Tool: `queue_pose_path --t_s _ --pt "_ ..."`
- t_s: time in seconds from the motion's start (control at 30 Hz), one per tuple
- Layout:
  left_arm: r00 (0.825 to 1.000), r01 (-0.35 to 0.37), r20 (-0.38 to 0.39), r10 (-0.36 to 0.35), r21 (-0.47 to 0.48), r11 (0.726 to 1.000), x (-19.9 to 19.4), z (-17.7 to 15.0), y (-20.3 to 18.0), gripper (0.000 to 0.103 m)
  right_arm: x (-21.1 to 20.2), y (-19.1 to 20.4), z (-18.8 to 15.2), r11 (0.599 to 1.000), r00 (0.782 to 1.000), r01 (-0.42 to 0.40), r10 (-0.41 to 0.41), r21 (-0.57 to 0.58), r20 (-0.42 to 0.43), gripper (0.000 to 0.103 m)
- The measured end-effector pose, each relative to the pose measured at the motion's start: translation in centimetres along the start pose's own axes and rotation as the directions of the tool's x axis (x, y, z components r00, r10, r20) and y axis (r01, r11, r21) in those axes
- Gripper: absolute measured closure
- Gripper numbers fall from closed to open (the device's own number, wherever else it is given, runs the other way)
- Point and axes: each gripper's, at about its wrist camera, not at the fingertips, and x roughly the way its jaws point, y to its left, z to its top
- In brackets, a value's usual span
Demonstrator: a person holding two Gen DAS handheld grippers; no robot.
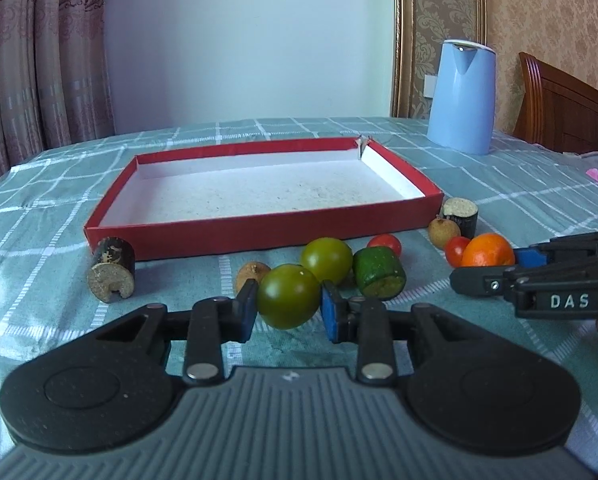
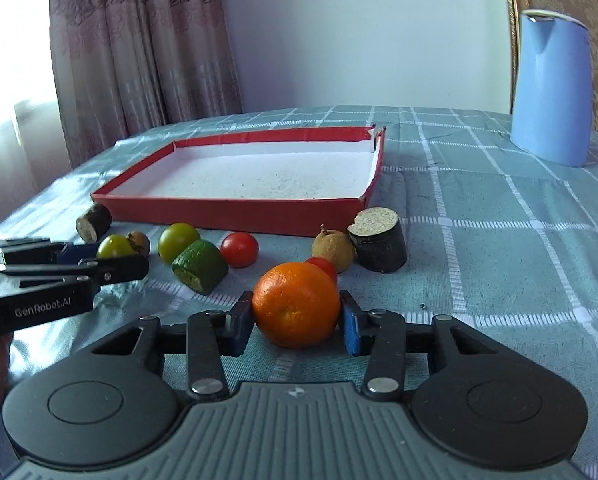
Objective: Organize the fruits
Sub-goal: 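Carry the green tomato into the tray and open the left gripper while the right releases the mandarin there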
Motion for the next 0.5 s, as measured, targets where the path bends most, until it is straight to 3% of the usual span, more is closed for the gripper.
queue_pose_path --t_s 0.3,0.5 --pt "1.000 -0.015 0.018 0.015 -0.007 1.000 -0.5 2.2 0.4 0.073 -1.2 0.4 2.6 0.997 0.994 0.043 -0.037 -0.063 0.107 0.060" --pt "0.996 -0.083 0.041 0.083 -0.010 0.997 1.3 5.4 1.4 0.073 1.7 1.4 6.3 0.985 0.985 0.113 -0.093 -0.133 0.146 0.060"
